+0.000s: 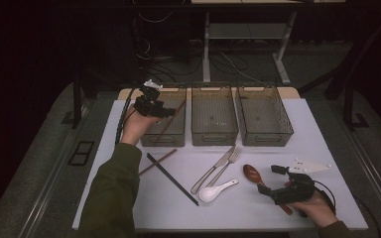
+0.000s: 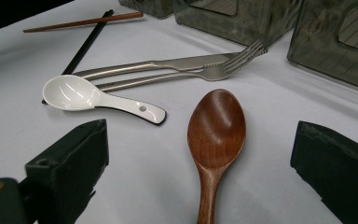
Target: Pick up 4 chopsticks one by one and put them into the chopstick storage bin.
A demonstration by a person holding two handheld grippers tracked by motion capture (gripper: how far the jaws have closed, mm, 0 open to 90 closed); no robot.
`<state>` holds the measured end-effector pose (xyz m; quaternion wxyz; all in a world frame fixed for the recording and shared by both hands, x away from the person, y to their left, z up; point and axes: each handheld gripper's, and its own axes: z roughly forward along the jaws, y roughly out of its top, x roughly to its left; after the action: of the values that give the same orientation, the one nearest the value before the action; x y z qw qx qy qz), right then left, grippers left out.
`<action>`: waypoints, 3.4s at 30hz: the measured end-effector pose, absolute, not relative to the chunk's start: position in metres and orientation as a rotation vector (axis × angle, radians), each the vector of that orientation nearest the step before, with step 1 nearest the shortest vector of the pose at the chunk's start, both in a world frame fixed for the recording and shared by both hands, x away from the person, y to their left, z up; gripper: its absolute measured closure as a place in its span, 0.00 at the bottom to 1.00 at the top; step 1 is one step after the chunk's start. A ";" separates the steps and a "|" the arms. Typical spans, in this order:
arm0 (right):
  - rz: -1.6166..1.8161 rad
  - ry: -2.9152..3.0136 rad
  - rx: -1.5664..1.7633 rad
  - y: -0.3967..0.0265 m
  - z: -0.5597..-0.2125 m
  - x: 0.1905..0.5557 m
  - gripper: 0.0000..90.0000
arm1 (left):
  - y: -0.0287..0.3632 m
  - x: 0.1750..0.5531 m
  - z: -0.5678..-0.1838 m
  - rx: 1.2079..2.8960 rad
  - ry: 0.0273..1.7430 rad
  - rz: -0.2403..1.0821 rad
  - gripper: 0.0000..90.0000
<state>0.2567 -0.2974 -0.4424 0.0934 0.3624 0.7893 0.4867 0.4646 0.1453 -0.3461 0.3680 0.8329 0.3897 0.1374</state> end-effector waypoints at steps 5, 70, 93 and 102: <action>1.443 2.342 1.076 -0.297 -0.442 0.257 0.04 | 0.147 0.450 -0.345 2.136 0.972 0.358 0.36; 1.429 2.339 1.063 -0.296 -0.442 0.255 0.04 | 0.225 0.305 -0.419 2.084 0.866 0.329 0.47; 1.426 2.341 1.058 -0.297 -0.442 0.256 0.04 | 0.229 0.312 -0.435 2.180 0.853 0.240 0.70; 1.426 2.341 1.058 -0.297 -0.443 0.256 0.04 | 0.226 0.314 -0.439 2.212 0.849 0.244 0.76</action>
<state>0.2557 -0.2965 -0.4425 0.1016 0.3582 0.7926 0.4828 0.3141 0.2263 -0.4394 0.3708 0.8625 0.3311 0.0951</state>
